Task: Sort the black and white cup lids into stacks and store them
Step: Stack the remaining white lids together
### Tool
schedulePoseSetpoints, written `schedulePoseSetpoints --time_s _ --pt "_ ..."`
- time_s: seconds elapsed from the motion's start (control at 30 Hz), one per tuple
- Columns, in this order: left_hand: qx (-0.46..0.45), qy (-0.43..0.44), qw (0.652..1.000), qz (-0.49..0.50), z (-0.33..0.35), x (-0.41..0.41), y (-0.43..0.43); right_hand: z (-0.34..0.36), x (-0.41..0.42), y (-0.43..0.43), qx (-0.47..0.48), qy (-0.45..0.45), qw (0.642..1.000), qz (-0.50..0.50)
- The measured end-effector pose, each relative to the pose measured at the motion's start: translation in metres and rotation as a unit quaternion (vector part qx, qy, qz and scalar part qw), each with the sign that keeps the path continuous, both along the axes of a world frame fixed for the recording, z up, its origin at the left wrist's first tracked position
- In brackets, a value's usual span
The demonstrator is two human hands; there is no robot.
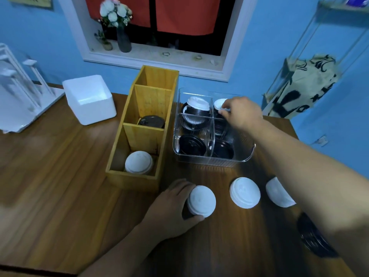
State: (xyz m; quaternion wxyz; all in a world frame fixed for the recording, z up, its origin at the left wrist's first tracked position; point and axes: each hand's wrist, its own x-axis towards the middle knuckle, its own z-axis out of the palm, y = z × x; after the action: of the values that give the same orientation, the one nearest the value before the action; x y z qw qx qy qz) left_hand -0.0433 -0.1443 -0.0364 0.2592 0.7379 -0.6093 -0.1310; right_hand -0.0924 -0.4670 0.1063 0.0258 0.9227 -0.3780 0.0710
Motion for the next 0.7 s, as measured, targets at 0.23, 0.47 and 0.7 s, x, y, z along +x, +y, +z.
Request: schedulePoseSetpoints --time_s 0.23,0.47,0.7 --pt "0.001 0.002 1.0 0.0 0.001 0.001 0.0 0.002 0.021 0.005 0.049 -0.058 0.995 -0.064" --pt "0.004 0.01 1.0 0.001 0.0 0.001 0.0 0.002 0.018 -0.01 0.259 -0.249 0.922 -0.142" --pt "-0.003 0.013 1.0 0.006 0.001 0.001 -0.001 0.025 -0.011 0.037 0.231 -0.396 0.887 -0.057"
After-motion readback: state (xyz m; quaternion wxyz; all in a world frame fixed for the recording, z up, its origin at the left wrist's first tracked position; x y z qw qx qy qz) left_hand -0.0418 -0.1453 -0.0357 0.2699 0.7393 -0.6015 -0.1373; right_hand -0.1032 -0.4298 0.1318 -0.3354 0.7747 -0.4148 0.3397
